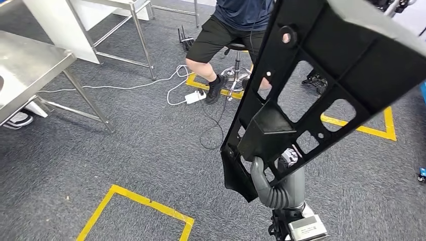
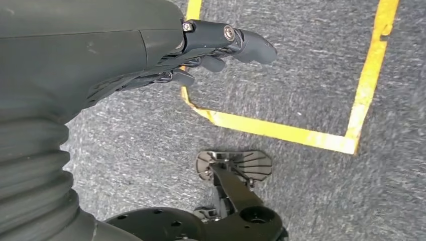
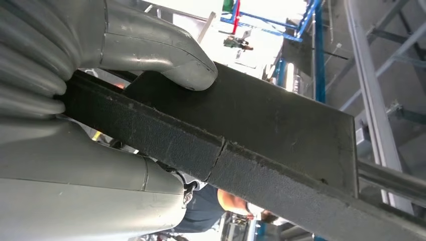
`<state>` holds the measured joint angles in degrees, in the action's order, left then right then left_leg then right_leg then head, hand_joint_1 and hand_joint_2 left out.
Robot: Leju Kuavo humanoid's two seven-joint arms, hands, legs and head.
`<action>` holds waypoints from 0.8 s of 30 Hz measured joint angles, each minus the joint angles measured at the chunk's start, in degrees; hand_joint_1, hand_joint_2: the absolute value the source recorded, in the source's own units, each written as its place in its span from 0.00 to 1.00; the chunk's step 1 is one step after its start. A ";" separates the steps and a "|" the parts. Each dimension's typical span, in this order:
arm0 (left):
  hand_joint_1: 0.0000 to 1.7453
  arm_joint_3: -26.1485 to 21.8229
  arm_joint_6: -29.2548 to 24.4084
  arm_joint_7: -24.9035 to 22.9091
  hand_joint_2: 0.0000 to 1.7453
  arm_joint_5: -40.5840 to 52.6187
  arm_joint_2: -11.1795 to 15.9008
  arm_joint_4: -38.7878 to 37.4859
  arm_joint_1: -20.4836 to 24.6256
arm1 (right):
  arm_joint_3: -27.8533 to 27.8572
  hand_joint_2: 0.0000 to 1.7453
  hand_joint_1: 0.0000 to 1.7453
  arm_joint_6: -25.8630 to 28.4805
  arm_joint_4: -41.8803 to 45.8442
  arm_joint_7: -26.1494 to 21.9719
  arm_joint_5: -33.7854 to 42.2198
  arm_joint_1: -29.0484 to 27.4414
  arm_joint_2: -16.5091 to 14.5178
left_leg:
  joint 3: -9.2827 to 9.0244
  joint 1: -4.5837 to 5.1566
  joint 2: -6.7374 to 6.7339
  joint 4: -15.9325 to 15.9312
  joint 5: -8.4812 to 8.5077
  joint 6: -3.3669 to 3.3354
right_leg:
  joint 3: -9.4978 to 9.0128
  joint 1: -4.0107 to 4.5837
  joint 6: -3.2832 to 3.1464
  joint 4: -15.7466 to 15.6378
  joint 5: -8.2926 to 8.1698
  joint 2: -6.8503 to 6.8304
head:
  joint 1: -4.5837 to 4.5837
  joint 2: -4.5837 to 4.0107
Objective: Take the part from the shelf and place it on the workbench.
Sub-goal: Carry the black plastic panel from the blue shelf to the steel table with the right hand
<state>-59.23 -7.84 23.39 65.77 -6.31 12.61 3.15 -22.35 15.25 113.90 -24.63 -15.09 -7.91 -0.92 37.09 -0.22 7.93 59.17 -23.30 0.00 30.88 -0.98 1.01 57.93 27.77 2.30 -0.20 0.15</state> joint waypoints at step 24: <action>0.00 0.02 -1.05 -0.13 1.00 1.03 -0.04 -0.04 0.56 | -1.33 1.00 1.00 -0.34 -0.69 0.56 -0.51 0.72 0.20 | -0.93 -0.42 -2.30 0.17 -1.05 -1.81 | 4.98 0.18 1.78 9.82 3.81 -1.52 | 0.29 0.00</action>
<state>-59.21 -8.90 23.26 66.80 -6.35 12.57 3.71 -23.68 14.91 113.20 -24.07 -15.61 -7.19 -0.72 36.16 -0.64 5.63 59.34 -24.34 -1.82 35.86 -0.80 2.79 67.74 31.58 0.78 0.09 0.15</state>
